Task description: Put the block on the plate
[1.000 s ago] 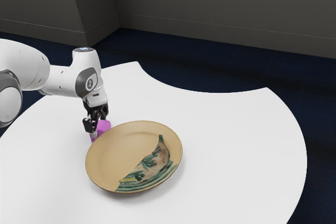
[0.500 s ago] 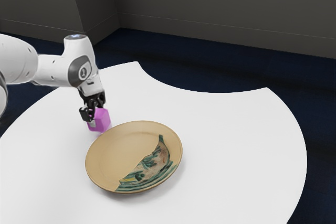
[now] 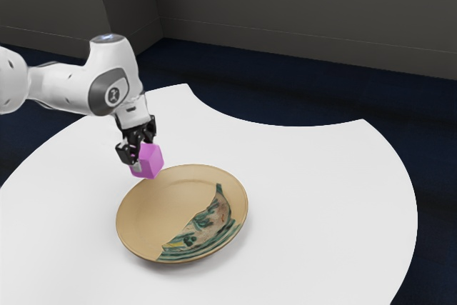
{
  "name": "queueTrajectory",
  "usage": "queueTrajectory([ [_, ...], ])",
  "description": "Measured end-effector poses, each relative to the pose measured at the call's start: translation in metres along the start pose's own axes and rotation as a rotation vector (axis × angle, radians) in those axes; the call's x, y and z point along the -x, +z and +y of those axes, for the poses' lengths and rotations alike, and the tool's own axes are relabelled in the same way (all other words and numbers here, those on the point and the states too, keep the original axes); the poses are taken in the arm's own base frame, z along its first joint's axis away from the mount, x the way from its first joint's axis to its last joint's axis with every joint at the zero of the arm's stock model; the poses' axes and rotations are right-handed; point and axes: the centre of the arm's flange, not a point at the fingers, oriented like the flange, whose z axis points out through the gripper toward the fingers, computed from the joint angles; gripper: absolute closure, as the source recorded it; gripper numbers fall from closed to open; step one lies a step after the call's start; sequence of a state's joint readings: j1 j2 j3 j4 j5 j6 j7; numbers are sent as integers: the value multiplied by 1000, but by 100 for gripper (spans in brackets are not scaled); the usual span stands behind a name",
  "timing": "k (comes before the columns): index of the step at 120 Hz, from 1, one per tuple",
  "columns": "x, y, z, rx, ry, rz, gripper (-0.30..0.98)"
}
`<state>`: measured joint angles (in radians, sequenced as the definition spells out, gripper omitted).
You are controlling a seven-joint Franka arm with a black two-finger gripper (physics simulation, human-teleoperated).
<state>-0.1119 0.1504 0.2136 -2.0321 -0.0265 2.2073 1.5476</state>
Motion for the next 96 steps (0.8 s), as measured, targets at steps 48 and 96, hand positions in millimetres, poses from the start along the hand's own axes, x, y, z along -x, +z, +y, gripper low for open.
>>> queueTrajectory([
  [48,-72,26,26,51,-2,-16,32],
  [96,-115,56,52,87,-50,-35,32],
])
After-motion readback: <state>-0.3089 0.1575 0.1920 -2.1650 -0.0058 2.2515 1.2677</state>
